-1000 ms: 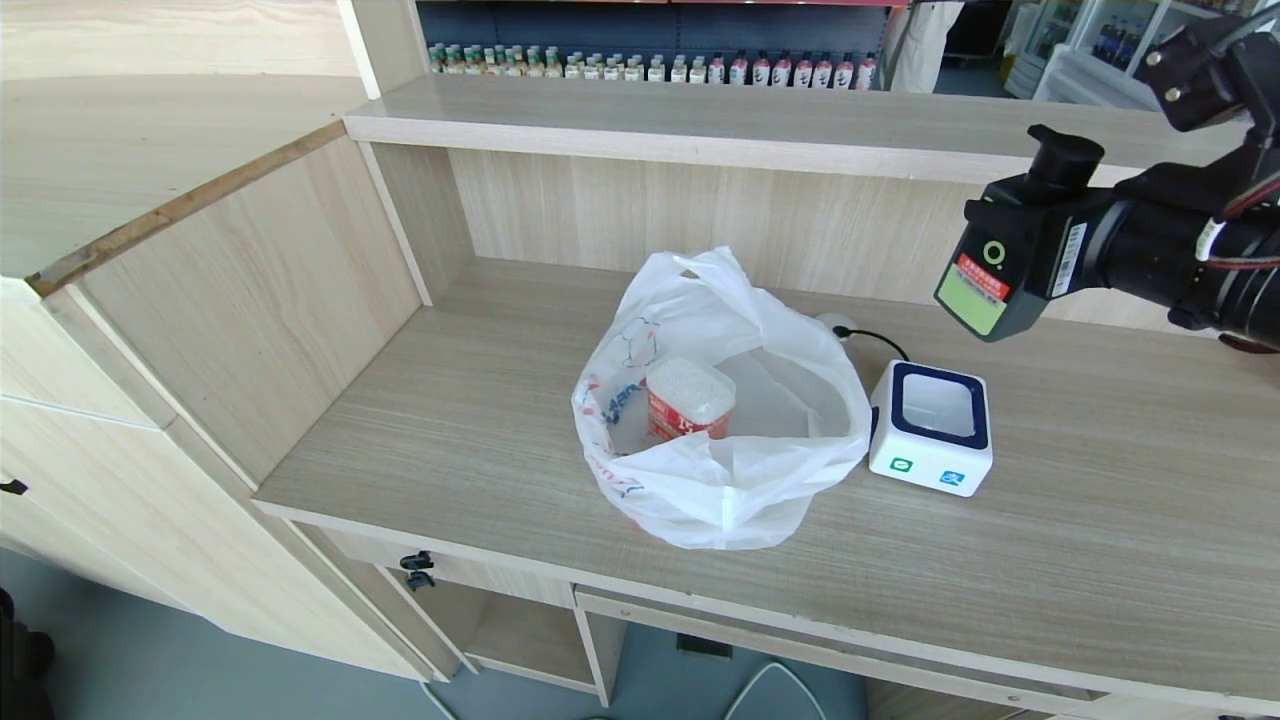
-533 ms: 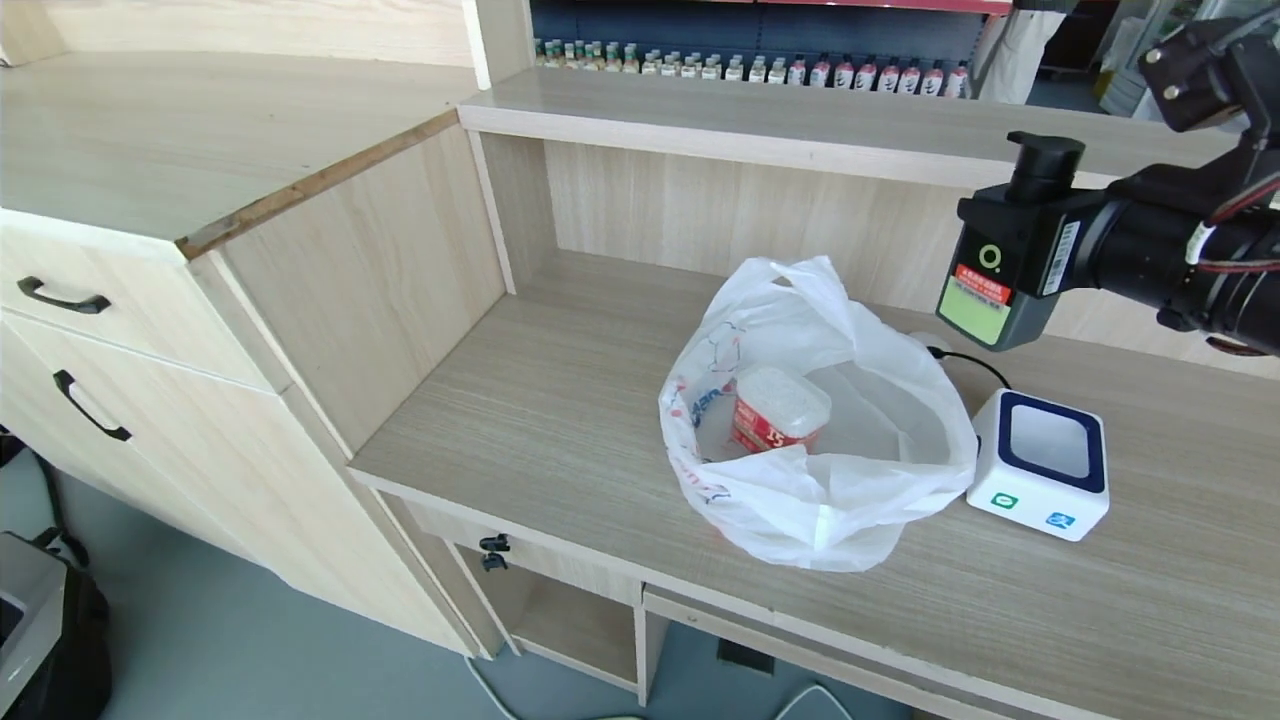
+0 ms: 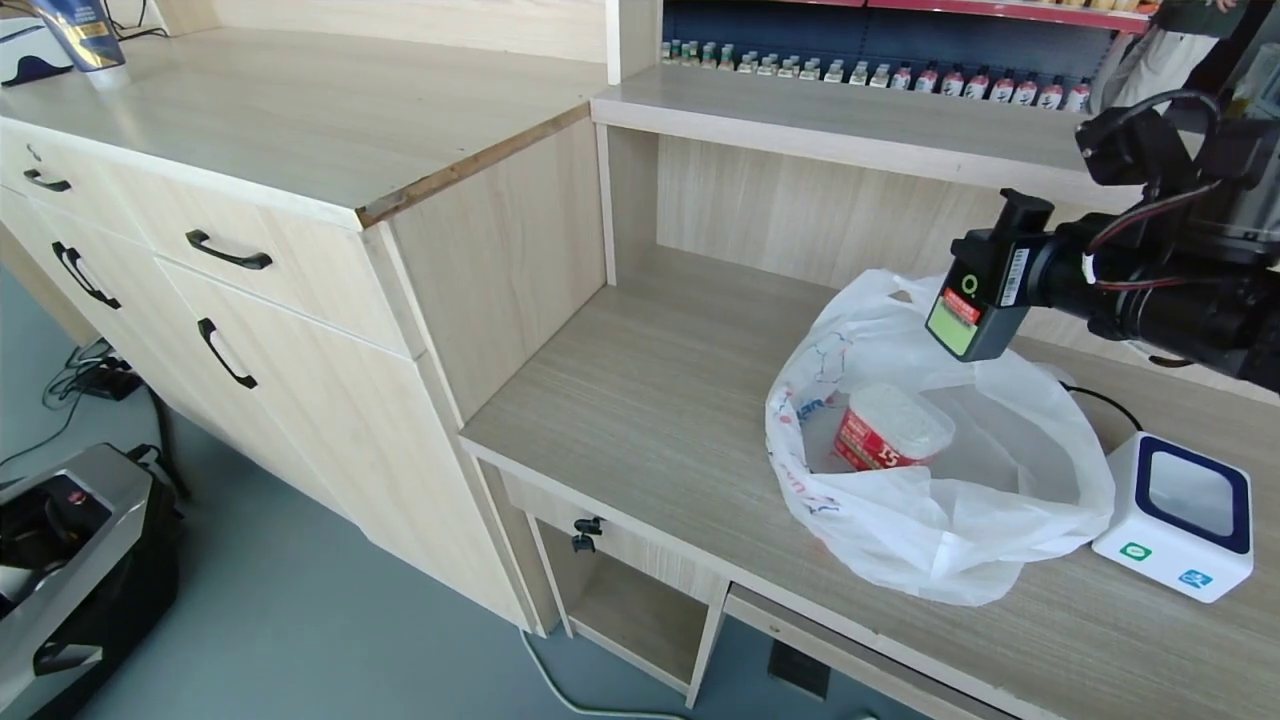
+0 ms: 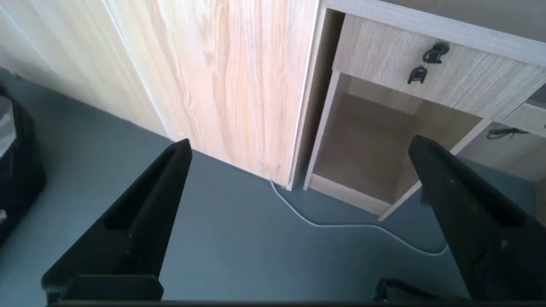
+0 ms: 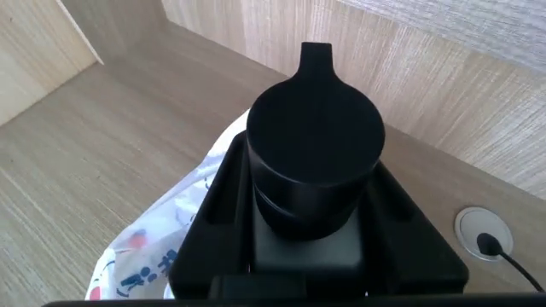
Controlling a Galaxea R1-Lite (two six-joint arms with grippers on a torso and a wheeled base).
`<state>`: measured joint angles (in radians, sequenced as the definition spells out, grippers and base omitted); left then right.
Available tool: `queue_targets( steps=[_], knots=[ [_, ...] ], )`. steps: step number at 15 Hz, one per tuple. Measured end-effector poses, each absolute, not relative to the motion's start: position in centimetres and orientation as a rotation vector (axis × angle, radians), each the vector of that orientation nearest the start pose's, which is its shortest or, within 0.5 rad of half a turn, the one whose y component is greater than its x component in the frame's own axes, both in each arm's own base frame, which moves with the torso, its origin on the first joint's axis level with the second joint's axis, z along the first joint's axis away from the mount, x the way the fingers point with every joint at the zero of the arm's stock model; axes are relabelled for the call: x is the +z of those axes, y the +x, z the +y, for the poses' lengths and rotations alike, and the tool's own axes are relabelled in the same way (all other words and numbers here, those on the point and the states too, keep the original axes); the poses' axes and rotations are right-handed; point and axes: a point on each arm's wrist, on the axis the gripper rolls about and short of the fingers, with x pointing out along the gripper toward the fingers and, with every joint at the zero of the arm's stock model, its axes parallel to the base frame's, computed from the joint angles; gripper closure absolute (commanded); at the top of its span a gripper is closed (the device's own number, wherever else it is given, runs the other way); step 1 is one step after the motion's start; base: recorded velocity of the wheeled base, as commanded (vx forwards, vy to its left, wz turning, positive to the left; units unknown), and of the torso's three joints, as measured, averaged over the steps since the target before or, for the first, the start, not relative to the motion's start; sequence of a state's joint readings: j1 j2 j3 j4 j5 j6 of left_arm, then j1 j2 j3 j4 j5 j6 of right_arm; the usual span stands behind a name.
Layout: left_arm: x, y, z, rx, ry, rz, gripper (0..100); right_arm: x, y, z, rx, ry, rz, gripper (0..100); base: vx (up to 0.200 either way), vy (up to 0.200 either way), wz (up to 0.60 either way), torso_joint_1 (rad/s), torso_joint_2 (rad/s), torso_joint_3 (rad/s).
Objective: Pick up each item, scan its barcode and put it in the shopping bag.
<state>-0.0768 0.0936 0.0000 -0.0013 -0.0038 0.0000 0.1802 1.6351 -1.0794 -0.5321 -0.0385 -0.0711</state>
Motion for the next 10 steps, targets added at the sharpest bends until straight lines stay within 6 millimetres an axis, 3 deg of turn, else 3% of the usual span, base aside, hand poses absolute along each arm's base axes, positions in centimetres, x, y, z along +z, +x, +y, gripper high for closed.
queue_targets(
  steps=[3,10],
  knots=[
    [7.7,-1.6,0.1,-0.08,0.003,0.092,0,25.4,32.5,4.6,0.164,-0.062,0.065,100,0.0,0.0,0.0,0.0,0.0,0.0],
    [7.7,-1.6,0.1,-0.08,0.003,0.092,0,22.5,33.6,4.2,0.183,-0.053,0.161,100,0.0,0.0,0.0,0.0,0.0,0.0]
  ],
)
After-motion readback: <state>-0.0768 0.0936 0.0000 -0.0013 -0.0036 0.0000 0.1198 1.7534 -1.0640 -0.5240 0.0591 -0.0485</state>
